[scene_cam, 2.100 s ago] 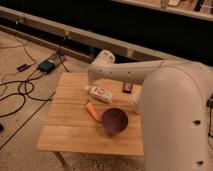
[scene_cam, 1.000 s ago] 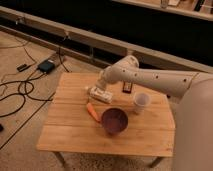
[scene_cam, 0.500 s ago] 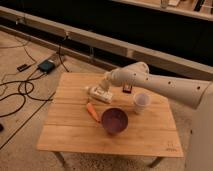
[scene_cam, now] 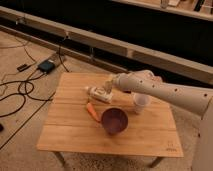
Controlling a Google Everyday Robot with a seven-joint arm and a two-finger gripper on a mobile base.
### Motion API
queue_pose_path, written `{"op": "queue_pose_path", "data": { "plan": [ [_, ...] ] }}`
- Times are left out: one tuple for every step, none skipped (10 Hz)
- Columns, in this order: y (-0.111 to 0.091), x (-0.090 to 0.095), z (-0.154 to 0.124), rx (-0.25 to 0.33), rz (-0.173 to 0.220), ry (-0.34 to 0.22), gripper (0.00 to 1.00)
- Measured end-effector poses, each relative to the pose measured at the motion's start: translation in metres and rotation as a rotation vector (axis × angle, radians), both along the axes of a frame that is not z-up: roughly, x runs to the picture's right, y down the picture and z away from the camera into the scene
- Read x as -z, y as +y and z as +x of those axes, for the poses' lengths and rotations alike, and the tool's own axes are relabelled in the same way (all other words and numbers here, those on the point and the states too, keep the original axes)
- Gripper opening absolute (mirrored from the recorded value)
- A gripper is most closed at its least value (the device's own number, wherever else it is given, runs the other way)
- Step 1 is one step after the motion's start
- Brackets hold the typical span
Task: Place the white sponge in the ceramic cup
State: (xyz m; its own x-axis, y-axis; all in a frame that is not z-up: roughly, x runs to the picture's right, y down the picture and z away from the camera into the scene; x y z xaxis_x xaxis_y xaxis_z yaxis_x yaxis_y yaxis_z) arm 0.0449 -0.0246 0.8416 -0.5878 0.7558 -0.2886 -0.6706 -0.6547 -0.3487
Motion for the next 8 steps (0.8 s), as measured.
{"op": "queue_pose_path", "data": {
  "plan": [
    [-0.003,0.005,-0.001,0.016,0.015,0.005,0.00],
    [-0.006,0.010,-0.004,0.028,0.026,0.007,0.00],
    [-0.006,0.012,-0.003,0.032,0.031,0.010,0.00],
    [-0.007,0.015,-0.002,0.034,0.034,0.014,0.00],
    [-0.008,0.018,0.001,0.040,0.035,0.023,0.00],
    [-0.009,0.019,0.001,0.047,0.038,0.030,0.00],
    [-0.008,0.019,-0.001,0.050,0.035,0.029,0.00],
    [-0.008,0.019,-0.001,0.051,0.035,0.028,0.00]
  ]
}}
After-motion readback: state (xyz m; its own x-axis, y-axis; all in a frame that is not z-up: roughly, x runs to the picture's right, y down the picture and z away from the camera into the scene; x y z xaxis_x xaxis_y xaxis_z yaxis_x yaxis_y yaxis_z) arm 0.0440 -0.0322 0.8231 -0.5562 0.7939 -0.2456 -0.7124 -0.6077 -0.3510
